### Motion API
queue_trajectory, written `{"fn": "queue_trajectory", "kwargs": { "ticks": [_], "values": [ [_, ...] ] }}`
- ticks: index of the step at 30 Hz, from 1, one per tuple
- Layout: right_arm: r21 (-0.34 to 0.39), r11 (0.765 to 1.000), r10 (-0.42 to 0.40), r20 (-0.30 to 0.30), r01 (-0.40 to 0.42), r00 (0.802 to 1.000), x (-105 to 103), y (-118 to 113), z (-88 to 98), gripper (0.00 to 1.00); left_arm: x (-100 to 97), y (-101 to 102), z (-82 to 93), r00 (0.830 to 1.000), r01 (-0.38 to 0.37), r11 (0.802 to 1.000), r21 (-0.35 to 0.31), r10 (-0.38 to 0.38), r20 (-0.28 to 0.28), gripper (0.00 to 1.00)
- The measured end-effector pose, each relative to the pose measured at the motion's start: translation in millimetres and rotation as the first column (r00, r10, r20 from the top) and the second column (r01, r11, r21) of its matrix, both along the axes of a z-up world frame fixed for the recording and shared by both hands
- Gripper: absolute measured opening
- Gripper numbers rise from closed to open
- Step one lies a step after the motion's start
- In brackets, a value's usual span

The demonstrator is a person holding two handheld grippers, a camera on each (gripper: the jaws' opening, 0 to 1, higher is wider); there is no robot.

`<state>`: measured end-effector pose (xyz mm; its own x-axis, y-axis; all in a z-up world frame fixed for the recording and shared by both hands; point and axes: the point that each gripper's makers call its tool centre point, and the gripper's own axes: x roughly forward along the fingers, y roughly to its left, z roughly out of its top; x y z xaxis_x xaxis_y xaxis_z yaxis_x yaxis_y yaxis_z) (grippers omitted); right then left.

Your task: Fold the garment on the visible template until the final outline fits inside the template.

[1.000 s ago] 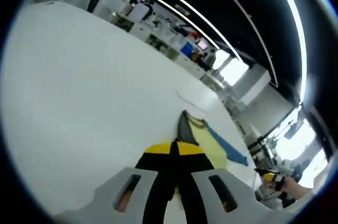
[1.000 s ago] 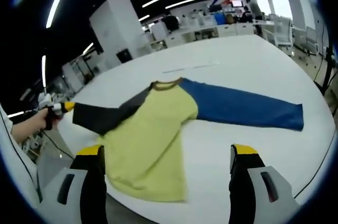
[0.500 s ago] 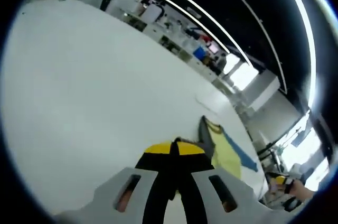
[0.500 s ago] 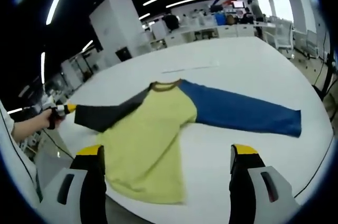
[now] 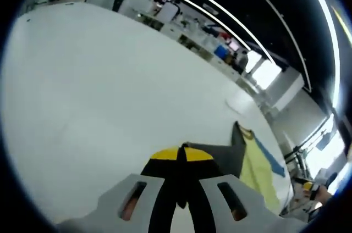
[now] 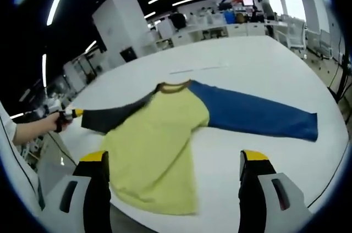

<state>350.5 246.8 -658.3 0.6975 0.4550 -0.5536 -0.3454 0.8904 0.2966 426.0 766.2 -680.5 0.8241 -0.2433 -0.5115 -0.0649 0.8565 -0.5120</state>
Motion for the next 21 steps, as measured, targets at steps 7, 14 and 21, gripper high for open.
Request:
{"fn": "queue_trajectory", "kwargs": {
  "ticks": [7,14,21],
  "values": [
    [-0.013,1.0,-0.013,-0.018,0.012,1.0,-2,-3,-5.0,0.98,7.8,33,-14.4,0.999,-0.044,0.998,0.04,0.045,-0.025,0.0],
    [-0.016,1.0,-0.02,-0.018,0.02,1.0,-3,-4,-4.5,0.98,18.2,56,-26.8,0.996,-0.074,0.996,0.054,0.076,-0.037,0.0],
    [-0.019,1.0,-0.021,-0.024,0.021,0.999,-2,-2,-5.6,0.98,26.5,74,-31.8,0.994,-0.098,0.993,0.072,0.101,-0.036,0.0]
  ]
}}
